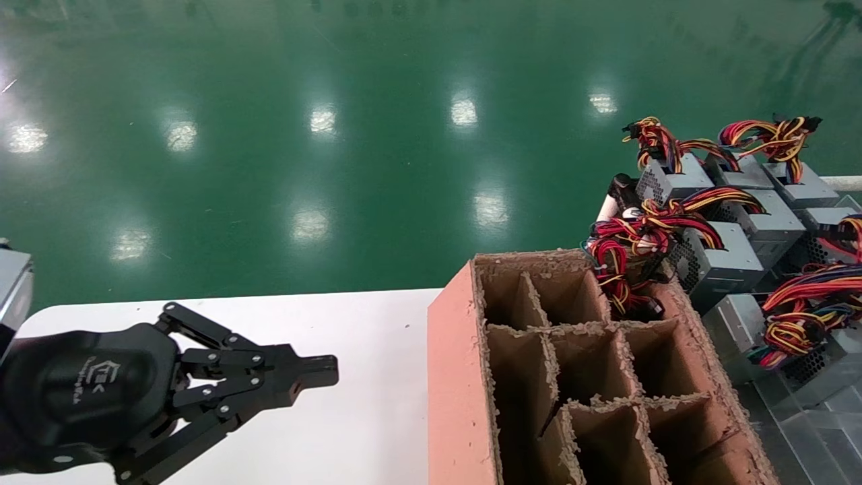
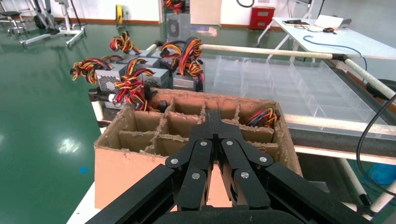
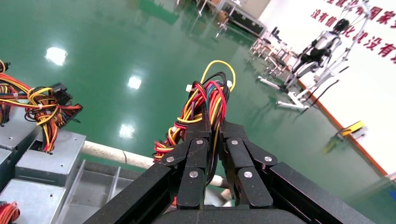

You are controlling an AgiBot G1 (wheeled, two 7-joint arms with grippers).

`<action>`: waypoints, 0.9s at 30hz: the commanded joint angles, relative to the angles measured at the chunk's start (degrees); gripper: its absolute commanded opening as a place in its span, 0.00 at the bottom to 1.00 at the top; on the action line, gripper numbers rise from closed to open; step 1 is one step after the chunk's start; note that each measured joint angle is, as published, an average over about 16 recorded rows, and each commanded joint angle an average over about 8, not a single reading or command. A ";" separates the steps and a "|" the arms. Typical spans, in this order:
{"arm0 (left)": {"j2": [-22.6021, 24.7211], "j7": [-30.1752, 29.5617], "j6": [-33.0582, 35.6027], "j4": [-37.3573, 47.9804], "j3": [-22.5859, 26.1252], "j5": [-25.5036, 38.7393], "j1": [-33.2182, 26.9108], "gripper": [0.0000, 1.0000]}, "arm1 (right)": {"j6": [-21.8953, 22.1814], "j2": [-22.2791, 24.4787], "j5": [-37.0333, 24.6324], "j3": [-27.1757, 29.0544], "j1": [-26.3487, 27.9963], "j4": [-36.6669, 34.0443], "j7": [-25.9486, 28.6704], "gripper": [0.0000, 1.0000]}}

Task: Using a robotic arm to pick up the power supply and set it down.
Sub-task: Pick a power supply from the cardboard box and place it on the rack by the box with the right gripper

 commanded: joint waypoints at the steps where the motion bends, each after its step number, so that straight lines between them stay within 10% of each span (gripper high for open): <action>1: 0.00 0.00 0.00 0.00 0.00 0.00 0.00 0.00 | 0.75 -1.64 -1.77 -1.11 2.58 -1.74 -0.93 0.00; 27: -0.01 0.01 -0.01 0.00 0.02 -0.01 -0.01 0.00 | -3.75 -14.49 -10.37 -7.30 17.55 -19.42 -9.69 0.00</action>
